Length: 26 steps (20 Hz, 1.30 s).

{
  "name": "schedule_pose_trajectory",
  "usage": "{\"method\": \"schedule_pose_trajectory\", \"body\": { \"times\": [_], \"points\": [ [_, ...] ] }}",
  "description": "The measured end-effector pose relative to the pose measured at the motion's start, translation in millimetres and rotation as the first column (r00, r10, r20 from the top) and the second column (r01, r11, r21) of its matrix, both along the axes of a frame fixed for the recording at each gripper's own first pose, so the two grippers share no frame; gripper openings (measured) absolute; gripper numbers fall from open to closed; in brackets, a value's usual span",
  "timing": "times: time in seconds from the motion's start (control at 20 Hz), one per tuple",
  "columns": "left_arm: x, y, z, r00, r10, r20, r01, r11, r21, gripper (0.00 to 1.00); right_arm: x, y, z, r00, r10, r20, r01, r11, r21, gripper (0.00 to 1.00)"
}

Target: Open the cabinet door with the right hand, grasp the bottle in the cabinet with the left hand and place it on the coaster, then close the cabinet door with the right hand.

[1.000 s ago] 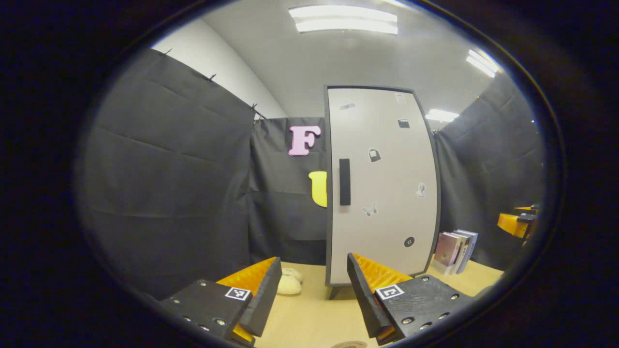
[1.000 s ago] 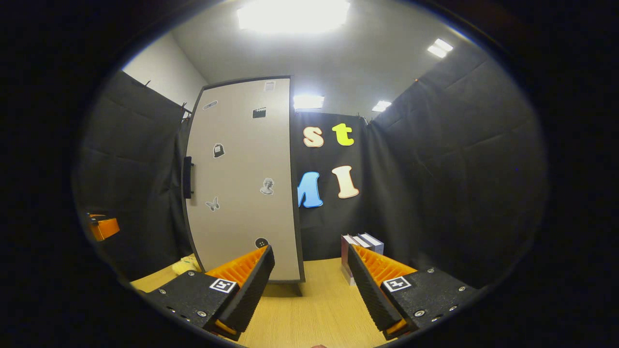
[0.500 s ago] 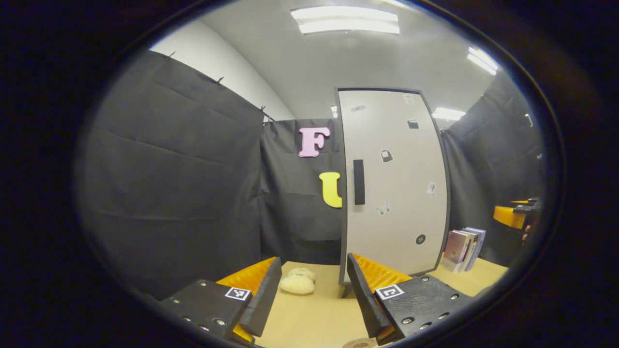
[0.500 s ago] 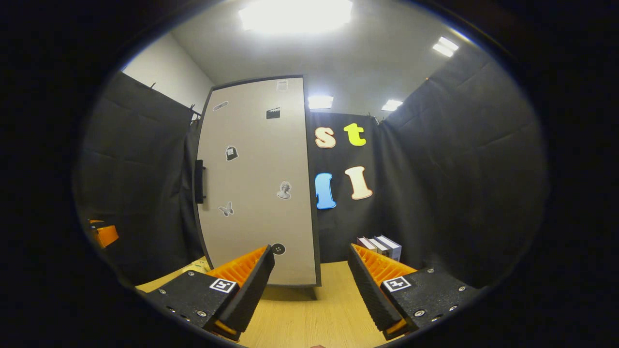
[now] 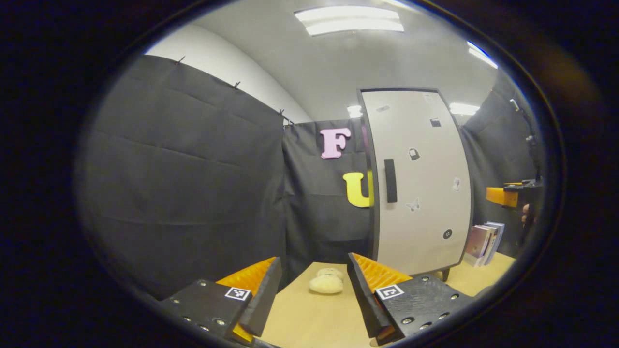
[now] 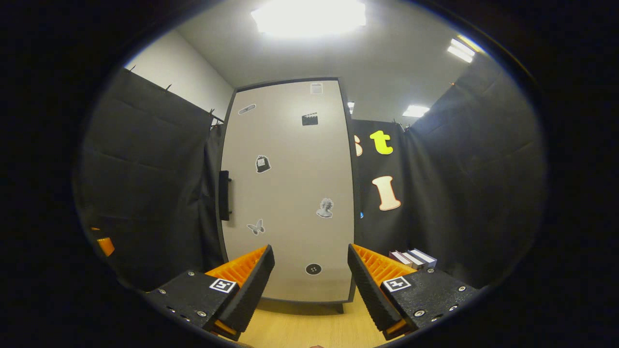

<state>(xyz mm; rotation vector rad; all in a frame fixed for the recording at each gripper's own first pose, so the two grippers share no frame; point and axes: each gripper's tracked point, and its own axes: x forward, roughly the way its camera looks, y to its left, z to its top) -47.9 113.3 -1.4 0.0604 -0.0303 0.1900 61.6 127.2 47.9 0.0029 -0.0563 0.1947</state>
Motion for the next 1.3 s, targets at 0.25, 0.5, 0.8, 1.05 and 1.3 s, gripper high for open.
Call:
{"method": "schedule_pose_trajectory", "body": {
  "times": [0.25, 0.5, 0.8, 1.05, 1.3],
  "points": [
    [-9, 27, -5, 0.999, 0.049, -0.007, -0.049, 0.999, -0.001, 0.78, 21, 42, 14, 0.999, 0.047, 0.024, -0.047, 0.999, 0.01, 0.94],
    [-28, 63, -10, 0.994, 0.105, -0.014, -0.105, 0.994, 0.006, 0.78, 43, 81, 30, 0.996, 0.082, 0.034, -0.083, 0.996, 0.019, 0.94],
    [-48, 103, -16, 0.986, 0.163, -0.025, -0.163, 0.987, 0.007, 0.78, 67, 132, 46, 0.99, 0.133, 0.047, -0.133, 0.991, -0.002, 0.94],
    [-56, 130, -24, 0.98, 0.198, -0.032, -0.198, 0.98, 0.005, 0.78, 89, 180, 60, 0.983, 0.176, 0.058, -0.175, 0.984, -0.02, 0.94],
    [-61, 153, -34, 0.974, 0.222, -0.045, -0.223, 0.975, -0.008, 0.78, 111, 218, 59, 0.983, 0.18, 0.049, -0.177, 0.983, -0.047, 0.94]
  ]
}}
